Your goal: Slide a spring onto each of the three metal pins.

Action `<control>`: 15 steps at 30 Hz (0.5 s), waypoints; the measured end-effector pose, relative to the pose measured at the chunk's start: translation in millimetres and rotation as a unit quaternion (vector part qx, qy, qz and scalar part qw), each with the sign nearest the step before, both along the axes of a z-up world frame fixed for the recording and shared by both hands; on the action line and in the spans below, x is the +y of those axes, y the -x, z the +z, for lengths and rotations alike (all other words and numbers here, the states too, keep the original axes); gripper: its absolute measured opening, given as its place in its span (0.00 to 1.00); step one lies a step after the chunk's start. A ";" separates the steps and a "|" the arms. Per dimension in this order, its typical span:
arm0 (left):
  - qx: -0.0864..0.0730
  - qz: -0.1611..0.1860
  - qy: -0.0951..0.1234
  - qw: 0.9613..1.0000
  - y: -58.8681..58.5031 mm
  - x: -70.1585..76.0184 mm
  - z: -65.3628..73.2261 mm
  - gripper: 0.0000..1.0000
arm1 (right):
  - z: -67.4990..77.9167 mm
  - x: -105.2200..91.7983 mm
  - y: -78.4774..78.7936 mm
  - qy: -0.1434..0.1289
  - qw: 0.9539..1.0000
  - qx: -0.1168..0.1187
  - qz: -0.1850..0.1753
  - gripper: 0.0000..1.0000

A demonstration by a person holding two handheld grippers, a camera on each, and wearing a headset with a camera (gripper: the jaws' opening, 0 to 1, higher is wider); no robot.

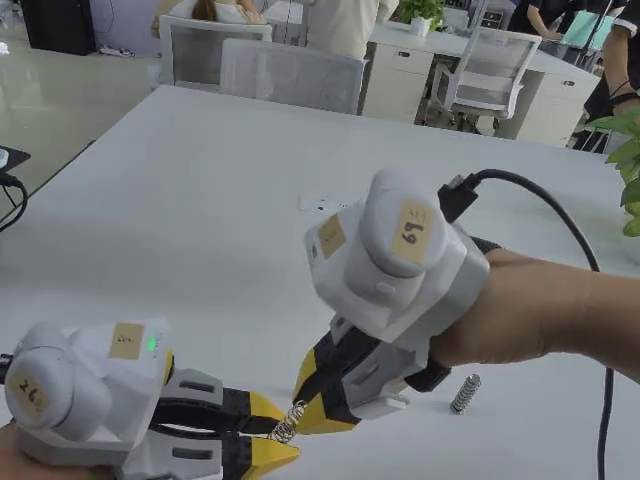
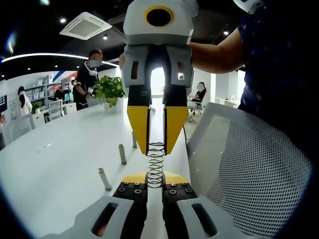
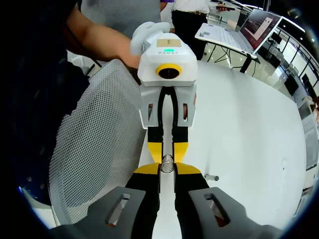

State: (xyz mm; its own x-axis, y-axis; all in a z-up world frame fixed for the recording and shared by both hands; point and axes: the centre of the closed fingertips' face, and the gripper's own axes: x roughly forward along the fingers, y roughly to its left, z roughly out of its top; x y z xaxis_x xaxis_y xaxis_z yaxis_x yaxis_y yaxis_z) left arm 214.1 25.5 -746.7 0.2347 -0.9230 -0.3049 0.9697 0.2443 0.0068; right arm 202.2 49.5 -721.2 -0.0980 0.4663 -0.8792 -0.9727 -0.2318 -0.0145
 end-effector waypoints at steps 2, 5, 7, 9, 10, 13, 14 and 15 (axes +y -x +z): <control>-0.001 0.000 0.004 1.000 -0.2 -1.7 1.3 0.02 | 2.4 3.8 -0.1 -0.006 1.000 -0.002 0.000 0.07; 0.000 0.002 0.005 1.000 -1.6 -1.7 0.8 0.02 | 1.4 3.9 -0.8 -0.003 1.000 0.000 -0.004 0.07; 0.003 0.002 0.007 1.000 -1.5 -1.4 0.7 0.02 | 1.3 4.0 -0.7 -0.002 1.000 0.002 -0.007 0.07; 0.005 0.003 0.009 1.000 -1.9 -1.0 0.8 0.02 | 1.4 4.2 -0.6 0.000 1.000 0.005 -0.009 0.08; 0.006 0.002 0.009 1.000 -1.5 -1.1 0.5 0.02 | 1.3 4.0 -0.6 0.001 1.000 0.006 -0.009 0.08; 0.008 0.002 0.011 1.000 -2.2 -1.2 0.8 0.02 | -1.7 3.4 -0.1 0.007 1.000 0.008 -0.009 0.08; 0.008 0.002 0.013 1.000 -2.5 -1.6 1.6 0.02 | -3.4 3.9 -0.7 0.009 1.000 0.005 -0.007 0.08; 0.008 0.002 0.012 1.000 -2.6 -1.9 2.0 0.02 | -4.8 3.3 -0.3 0.013 1.000 0.003 -0.005 0.08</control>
